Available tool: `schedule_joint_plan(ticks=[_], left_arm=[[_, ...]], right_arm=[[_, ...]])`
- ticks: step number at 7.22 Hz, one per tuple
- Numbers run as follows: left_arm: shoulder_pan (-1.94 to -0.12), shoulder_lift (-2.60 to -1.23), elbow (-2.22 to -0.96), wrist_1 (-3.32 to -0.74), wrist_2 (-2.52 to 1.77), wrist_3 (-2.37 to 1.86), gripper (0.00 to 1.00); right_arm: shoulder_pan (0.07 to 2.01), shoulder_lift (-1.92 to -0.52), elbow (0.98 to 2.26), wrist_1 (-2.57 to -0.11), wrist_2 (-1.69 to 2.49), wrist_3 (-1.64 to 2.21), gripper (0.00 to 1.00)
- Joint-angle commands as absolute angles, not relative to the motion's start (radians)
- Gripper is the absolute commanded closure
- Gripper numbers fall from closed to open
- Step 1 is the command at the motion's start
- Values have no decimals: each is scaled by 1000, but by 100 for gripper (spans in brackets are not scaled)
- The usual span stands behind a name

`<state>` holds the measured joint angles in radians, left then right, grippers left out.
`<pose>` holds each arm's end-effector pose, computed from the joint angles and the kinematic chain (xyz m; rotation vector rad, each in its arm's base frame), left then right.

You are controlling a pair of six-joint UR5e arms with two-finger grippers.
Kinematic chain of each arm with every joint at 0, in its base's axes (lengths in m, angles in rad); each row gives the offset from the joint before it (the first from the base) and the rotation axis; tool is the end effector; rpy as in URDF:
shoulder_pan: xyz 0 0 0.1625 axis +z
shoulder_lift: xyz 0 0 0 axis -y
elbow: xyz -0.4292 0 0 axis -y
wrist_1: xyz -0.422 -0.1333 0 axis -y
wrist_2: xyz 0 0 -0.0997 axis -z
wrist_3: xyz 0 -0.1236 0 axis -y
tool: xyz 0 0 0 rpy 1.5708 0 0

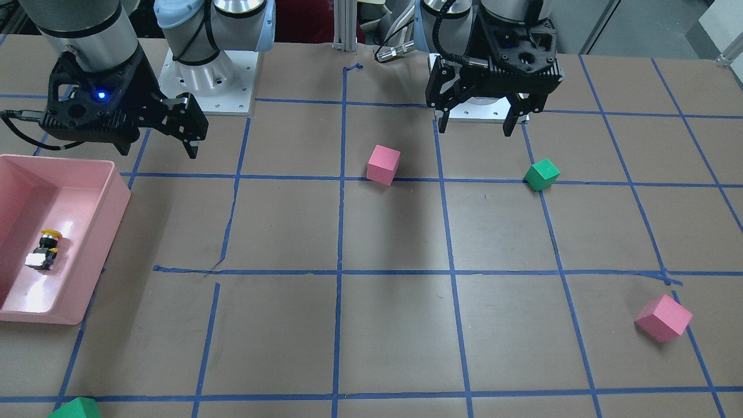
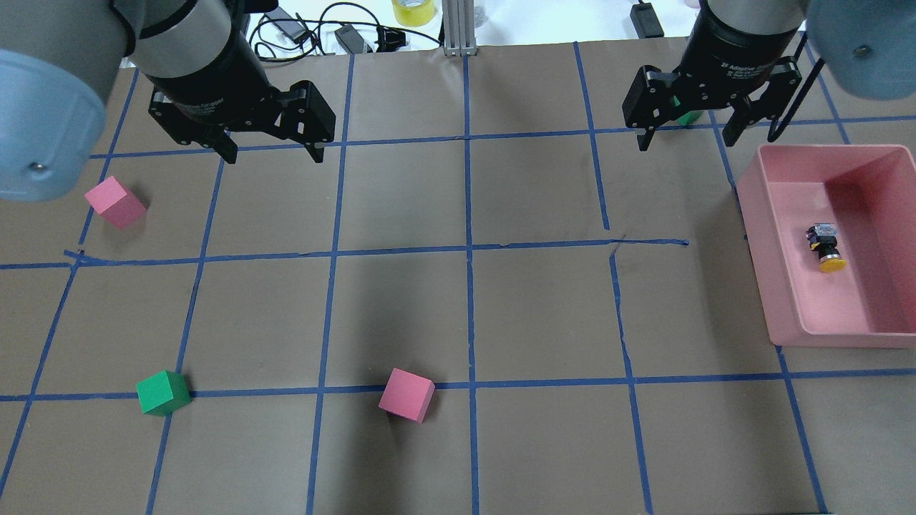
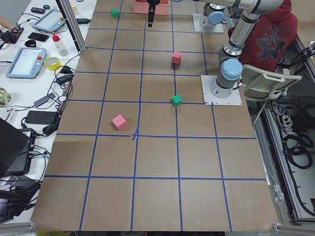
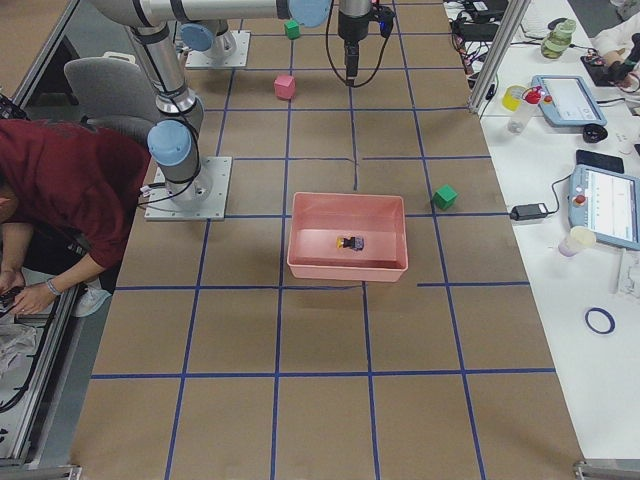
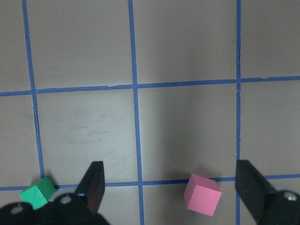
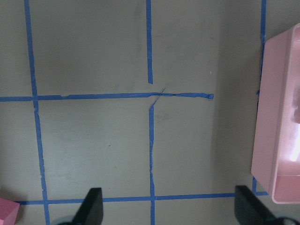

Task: Align button upright

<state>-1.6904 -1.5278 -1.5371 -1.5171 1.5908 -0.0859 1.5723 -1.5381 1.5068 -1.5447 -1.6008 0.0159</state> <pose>-0.1916 -0.4979 0.5141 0.0507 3.1279 -0.2064 0.1304 -0.5360 0.4817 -0.0225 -3.1115 0.0085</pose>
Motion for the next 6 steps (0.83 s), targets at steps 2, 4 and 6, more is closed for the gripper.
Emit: schedule_joint_plan(ticks=[2,4,6], left_arm=[[-1690,-1528,-1537,-1517,1591,-86,0],[-1690,-1526,-1537,-1517,1591,-86,0],[-1690,-1526,-1537,-1517,1591,-86,0]], right_arm=[[1572,-1534,1511,-1545,-1603,17,0],[1572,-1535,1511,-1545,-1615,15,0],[1572,-1543,1508,-1540,-1612,15,0]])
